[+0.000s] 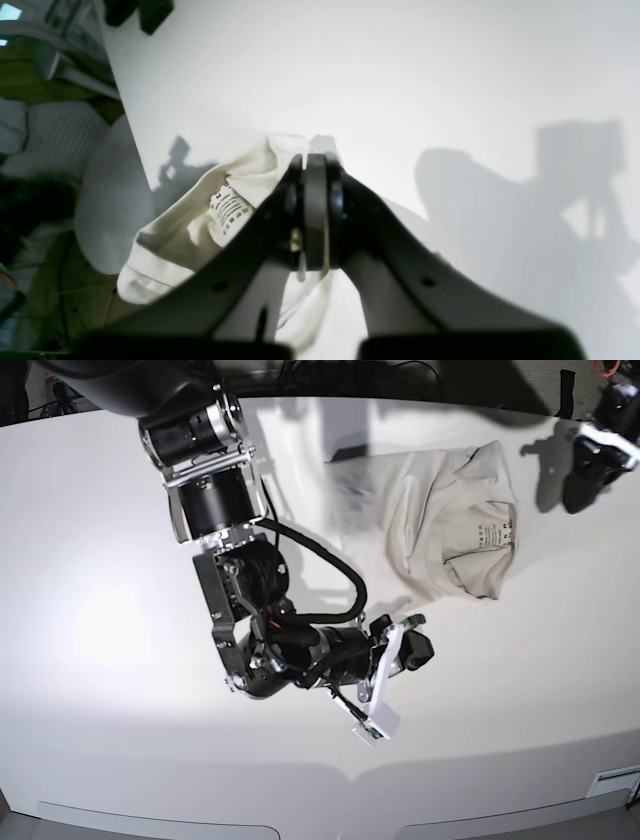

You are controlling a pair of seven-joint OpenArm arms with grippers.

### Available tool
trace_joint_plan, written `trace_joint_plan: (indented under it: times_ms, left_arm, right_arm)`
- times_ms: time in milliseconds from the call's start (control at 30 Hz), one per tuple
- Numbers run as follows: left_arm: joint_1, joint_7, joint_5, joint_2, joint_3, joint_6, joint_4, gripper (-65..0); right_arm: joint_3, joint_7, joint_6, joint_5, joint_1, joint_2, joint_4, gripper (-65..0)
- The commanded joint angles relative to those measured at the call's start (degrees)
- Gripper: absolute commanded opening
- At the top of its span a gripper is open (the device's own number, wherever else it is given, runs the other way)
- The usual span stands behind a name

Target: Fold the T-shirt properly

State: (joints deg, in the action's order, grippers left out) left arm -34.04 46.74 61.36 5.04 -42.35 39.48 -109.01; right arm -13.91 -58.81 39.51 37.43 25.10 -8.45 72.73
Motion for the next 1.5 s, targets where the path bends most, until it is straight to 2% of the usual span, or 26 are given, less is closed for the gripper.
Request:
trace_joint_plan:
  times_ms: [0, 133, 300, 367, 533, 700, 767, 833, 900, 967, 1100, 1233, 1367, 1467]
  left_arm:
    - [-0.26, -1.25, 1.68, 0.57, 1.66, 0.52, -0.92, -65.0]
    - [-0.28, -1.2, 2.14, 0.57, 9.27, 0.52, -0.92, -65.0]
    - [-0.24, 0.87, 1.88, 0.57, 14.91, 0.52, -0.92, -65.0]
    - [-0.26, 1.81, -0.44, 0.57, 16.57, 0.52, -0.92, -65.0]
    - [-0.24, -0.59, -15.54, 0.55, 18.51, 0.52, 0.11, -65.0]
    - [0.11, -13.97, -32.63, 1.14, 18.38, 0.52, 5.38, -65.0]
    - [0.96, -18.4, -37.38, 2.27, 18.34, 0.52, 8.09, -65.0]
    - [2.05, -20.63, -40.35, 3.91, 18.34, -5.09, 10.95, -65.0]
    - [3.23, -21.84, -41.51, 5.6, 18.34, -9.66, 13.73, -65.0]
    - [4.55, -21.99, -41.38, 7.13, 18.34, -11.98, 16.13, -65.0]
    - [6.12, -22.01, -41.35, 7.87, 18.34, -12.13, 18.14, -65.0]
    - [7.1, -22.53, -40.76, 8.02, 18.36, -12.11, 18.29, -65.0]
    - [8.02, -23.37, -40.98, 8.35, 18.36, -13.42, 18.32, -65.0]
    - [9.22, -24.61, -40.94, 8.33, 18.36, -13.6, 18.36, -65.0]
  right_arm:
    - [0.02, 1.49, 0.49, 0.48, 1.68, -0.55, 0.85, -65.0]
    - [0.02, 3.21, 0.49, -4.22, 1.68, -0.55, 0.83, -65.0]
    - [0.02, 4.39, 0.49, -4.46, 1.53, -0.55, -0.15, -65.0]
    - [0.02, 4.39, 0.49, -4.48, 1.53, -0.55, -0.96, -65.0]
    - [0.02, 4.35, 0.49, -4.46, 1.42, -0.55, -2.1, -65.0]
    - [0.02, 3.43, 0.49, -4.24, 1.4, -0.55, -2.1, -65.0]
    - [0.02, 3.26, 0.49, -4.24, 1.4, -0.55, -2.1, -65.0]
    - [0.02, 3.21, 0.49, -4.26, 1.38, -0.55, -2.1, -65.0]
    - [-0.09, 3.23, 0.49, -4.28, 1.38, -0.55, -2.1, -65.0]
    - [-0.35, 3.37, 0.49, -4.26, 0.94, -0.55, -2.12, -65.0]
    - [-3.61, 5.38, 0.49, -5.18, -0.92, -0.55, -3.91, -65.0]
    - [-6.45, 9.77, 0.49, -10.62, -1.7, -0.55, -10.45, -65.0]
    - [-6.32, 8.48, 0.49, -10.64, -2.43, -0.55, -12.74, -65.0]
    - [-6.32, 3.76, 0.49, -9.77, -2.8, -0.55, -12.72, -65.0]
